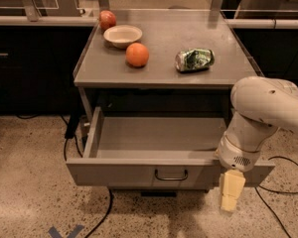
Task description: Open top drawer
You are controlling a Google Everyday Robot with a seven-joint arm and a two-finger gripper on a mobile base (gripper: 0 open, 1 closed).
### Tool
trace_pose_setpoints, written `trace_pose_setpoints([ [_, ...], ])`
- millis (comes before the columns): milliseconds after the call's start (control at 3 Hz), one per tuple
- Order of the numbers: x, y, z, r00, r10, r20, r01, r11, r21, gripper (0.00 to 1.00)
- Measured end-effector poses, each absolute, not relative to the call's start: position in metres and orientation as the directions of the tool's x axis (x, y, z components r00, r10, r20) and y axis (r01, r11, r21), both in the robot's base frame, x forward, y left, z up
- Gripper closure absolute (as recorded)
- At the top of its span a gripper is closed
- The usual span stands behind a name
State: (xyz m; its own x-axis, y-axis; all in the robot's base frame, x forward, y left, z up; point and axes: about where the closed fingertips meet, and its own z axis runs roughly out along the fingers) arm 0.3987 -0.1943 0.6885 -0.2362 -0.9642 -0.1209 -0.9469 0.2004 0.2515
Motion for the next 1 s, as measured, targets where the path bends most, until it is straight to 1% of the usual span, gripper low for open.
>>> trace_pose_setpoints([
  [1000, 0.379, -0.200, 0.678, -0.253, -0.964, -0.087, -0.929, 0.217, 0.299, 0.00],
])
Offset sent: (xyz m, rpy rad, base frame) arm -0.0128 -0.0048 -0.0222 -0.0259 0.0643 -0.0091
